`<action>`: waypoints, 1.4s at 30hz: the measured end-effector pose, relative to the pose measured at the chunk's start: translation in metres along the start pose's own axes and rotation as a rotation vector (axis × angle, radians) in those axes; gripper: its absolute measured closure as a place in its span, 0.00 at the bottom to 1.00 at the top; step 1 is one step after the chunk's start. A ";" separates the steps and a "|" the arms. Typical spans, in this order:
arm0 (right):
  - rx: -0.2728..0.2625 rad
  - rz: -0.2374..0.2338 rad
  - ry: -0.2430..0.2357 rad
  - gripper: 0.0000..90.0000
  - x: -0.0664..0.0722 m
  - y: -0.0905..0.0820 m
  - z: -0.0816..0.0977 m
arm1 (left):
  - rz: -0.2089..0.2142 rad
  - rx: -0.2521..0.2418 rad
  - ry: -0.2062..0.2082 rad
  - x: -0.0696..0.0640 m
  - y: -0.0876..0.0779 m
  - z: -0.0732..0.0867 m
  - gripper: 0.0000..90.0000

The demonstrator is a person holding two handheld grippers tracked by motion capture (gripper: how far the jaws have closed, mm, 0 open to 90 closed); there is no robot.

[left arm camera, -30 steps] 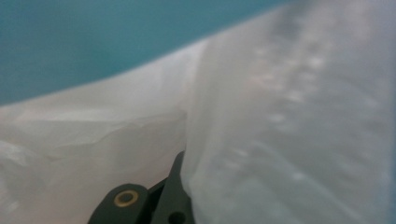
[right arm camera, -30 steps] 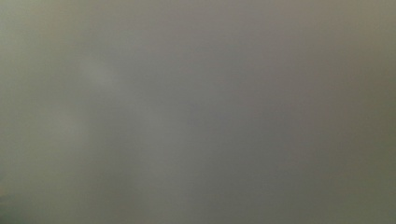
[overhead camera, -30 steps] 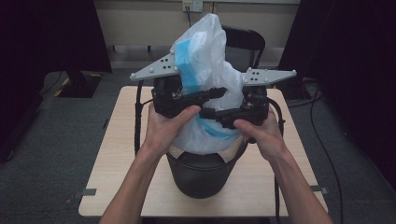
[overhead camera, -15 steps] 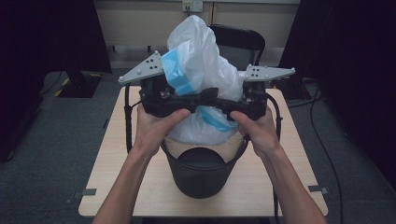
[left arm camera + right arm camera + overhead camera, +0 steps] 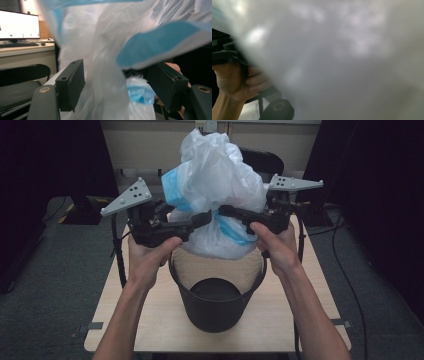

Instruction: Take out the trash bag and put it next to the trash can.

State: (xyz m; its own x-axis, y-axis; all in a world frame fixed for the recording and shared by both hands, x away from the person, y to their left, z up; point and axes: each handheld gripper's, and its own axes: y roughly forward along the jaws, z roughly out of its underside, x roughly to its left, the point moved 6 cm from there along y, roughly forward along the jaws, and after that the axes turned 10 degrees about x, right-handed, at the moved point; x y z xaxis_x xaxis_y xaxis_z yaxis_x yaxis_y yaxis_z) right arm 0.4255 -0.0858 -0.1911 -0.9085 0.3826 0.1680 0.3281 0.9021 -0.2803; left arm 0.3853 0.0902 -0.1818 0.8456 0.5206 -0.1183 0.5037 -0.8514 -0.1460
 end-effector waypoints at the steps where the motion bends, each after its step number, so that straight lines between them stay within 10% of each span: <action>1: -0.008 0.002 0.003 0.97 -0.002 -0.001 -0.001 | 0.000 0.000 0.000 0.000 0.000 0.000 0.33; 21: -0.043 0.056 0.026 0.97 -0.027 0.002 -0.017 | -0.085 0.051 -0.123 0.056 -0.033 0.065 0.32; 42: -0.030 0.176 0.108 0.97 -0.084 0.007 -0.015 | -0.060 0.076 -0.276 0.089 -0.048 0.129 0.28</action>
State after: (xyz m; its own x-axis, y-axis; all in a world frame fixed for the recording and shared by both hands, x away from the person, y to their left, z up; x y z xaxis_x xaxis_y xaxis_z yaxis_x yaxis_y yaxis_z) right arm 0.5084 -0.1083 -0.1934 -0.8039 0.5527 0.2196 0.4886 0.8243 -0.2860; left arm 0.4134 0.1859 -0.3123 0.7293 0.5764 -0.3687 0.5280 -0.8168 -0.2324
